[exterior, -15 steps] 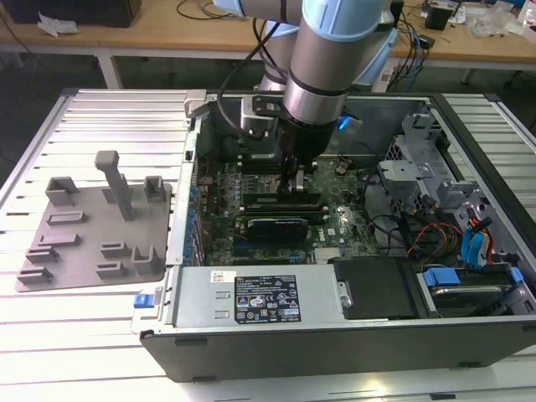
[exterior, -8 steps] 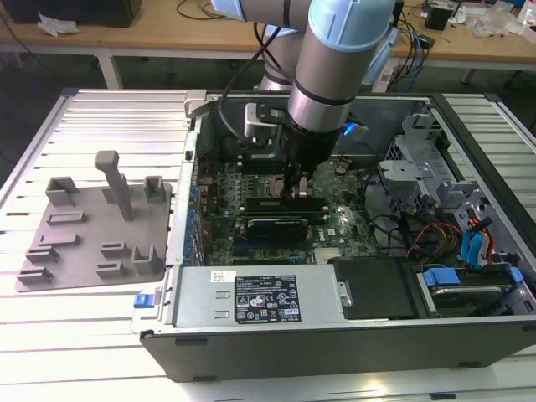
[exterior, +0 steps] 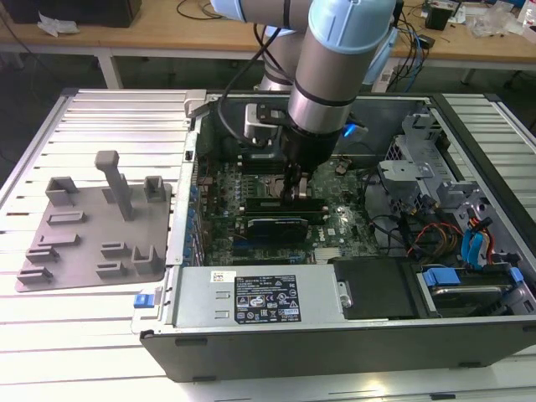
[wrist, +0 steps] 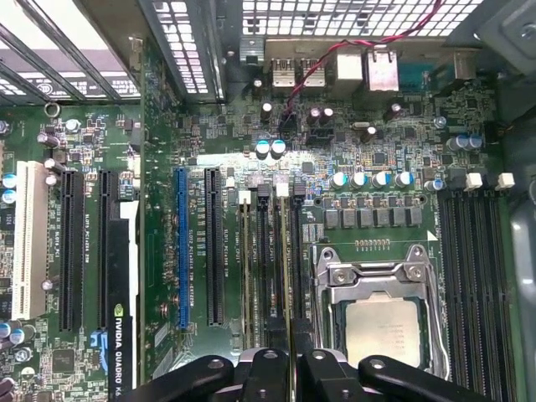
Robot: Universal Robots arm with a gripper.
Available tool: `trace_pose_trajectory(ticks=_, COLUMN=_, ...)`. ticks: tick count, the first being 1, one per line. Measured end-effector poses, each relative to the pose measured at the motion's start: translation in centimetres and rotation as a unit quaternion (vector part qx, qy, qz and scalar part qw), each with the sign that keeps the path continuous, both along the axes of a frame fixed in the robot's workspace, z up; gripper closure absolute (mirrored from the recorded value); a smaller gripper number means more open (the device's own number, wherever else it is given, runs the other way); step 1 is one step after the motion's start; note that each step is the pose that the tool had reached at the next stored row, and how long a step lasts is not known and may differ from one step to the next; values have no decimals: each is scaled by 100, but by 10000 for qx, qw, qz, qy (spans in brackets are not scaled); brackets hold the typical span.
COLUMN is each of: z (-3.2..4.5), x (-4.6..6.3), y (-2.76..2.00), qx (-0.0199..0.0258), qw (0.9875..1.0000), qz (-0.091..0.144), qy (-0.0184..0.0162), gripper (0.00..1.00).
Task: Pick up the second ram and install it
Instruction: 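Insert the second ram into the second slot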
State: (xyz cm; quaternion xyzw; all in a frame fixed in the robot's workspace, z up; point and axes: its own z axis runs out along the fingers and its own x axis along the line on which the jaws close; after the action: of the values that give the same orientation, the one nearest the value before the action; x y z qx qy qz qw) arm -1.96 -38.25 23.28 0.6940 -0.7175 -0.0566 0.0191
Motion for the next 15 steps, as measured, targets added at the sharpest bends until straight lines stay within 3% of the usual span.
trace_pose_trajectory(ticks=15, z=-31, x=0, y=0, qx=7, qw=10000, qz=19, qy=-1, gripper=89)
